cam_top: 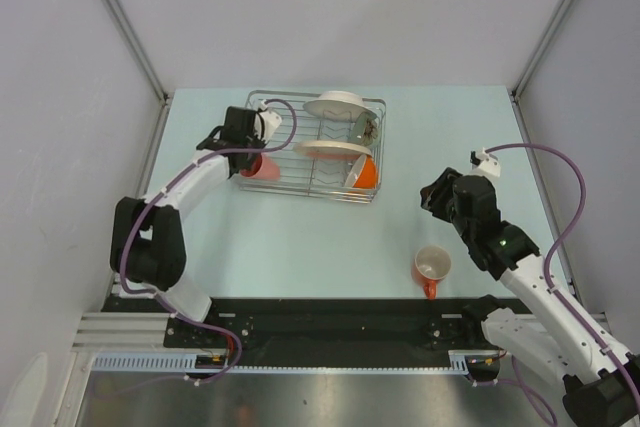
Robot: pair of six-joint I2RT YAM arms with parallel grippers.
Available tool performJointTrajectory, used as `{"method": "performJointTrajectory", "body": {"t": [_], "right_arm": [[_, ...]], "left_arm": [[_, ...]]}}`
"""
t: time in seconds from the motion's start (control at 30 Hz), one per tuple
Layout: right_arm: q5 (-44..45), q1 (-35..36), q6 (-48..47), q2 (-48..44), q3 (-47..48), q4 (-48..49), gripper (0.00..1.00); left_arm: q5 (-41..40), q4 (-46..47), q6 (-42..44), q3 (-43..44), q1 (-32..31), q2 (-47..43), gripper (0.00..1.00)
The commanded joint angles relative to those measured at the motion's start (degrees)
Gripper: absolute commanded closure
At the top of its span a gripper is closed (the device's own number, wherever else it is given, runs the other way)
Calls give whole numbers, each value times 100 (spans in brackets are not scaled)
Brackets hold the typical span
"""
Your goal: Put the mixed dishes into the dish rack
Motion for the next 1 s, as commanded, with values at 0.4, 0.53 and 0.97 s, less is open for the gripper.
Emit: {"method": "performJointTrajectory", "body": {"t": [0.4,0.53,0.97], "right_arm": [[37,-9,-104,-17,269,39,53],[2,9,-113,18,286,48,53],[64,18,-104,18,260,4,53]], "left_arm": [[757,-599,-446,711,-1,569,69],[845,-652,-508,826,-18,569,69],[1828,-792,-692,931,-80,735,66]]}}
